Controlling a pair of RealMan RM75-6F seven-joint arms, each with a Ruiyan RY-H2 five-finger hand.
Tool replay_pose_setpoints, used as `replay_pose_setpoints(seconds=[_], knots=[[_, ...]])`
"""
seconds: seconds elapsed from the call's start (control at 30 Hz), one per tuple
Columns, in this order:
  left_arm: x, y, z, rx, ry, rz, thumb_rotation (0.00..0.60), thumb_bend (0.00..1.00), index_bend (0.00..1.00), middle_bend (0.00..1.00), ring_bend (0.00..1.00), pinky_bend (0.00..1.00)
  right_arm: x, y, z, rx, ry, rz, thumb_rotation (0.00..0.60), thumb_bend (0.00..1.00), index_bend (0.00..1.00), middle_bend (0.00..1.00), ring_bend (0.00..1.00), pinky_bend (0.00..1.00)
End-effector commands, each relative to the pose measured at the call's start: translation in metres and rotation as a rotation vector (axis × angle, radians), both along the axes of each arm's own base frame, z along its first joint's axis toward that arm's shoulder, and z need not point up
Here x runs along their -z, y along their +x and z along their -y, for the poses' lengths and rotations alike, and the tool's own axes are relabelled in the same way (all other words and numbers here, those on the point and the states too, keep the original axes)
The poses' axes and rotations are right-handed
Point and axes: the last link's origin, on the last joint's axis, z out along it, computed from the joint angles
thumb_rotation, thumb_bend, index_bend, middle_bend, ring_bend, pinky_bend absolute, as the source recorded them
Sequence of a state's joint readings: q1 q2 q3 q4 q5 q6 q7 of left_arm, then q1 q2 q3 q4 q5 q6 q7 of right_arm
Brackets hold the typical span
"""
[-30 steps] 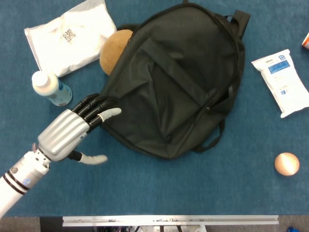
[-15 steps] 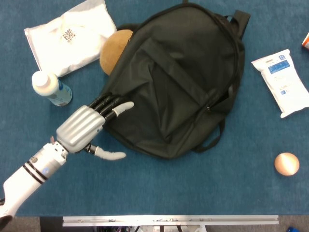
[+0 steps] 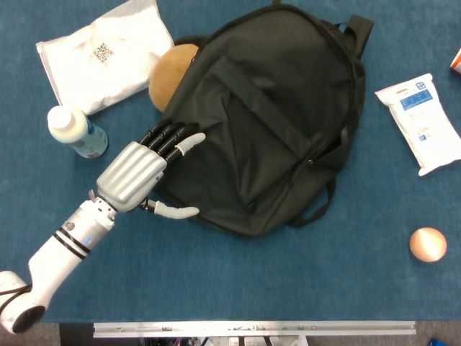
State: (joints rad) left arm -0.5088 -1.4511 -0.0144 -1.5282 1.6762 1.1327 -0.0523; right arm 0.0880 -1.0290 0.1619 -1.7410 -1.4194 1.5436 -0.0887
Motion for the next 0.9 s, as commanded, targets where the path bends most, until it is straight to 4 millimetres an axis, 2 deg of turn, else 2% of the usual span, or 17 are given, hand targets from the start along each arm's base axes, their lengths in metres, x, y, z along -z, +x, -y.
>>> replay_pose_setpoints(seconds=[0.03, 0.27, 0.53, 0.9], knots=[[0.009, -0.002, 0.0, -0.008, 0.017, -0.01, 0.11, 0.02, 0.0, 0.0, 0.0, 0.0, 0.0, 0.0, 0.0, 0.0, 0.0, 0.0, 0.6, 0.13, 0.22, 0.34, 0.2, 0.18], [0.027, -0.011, 0.008, -0.011, 0.008, -0.035, 0.106, 0.02, 0.0, 0.0, 0.0, 0.0, -0.001, -0.001, -0.001, 0.006, -0.006, 0.0, 0.6, 0.13, 0.22, 0.34, 0.2, 0.18], [0.038, -0.014, 0.01, -0.024, 0.004, -0.029, 0.104, 0.02, 0.0, 0.0, 0.0, 0.0, -0.002, 0.0, -0.001, 0.006, -0.007, -0.001, 0.6, 0.13, 0.22, 0.34, 0.2, 0.18], [0.005, 0.002, 0.002, -0.015, 0.104, 0.096, 0.103, 0.02, 0.0, 0.0, 0.0, 0.0, -0.002, 0.001, -0.003, 0.002, -0.01, 0.001, 0.6, 0.13, 0.22, 0.34, 0.2, 0.18]])
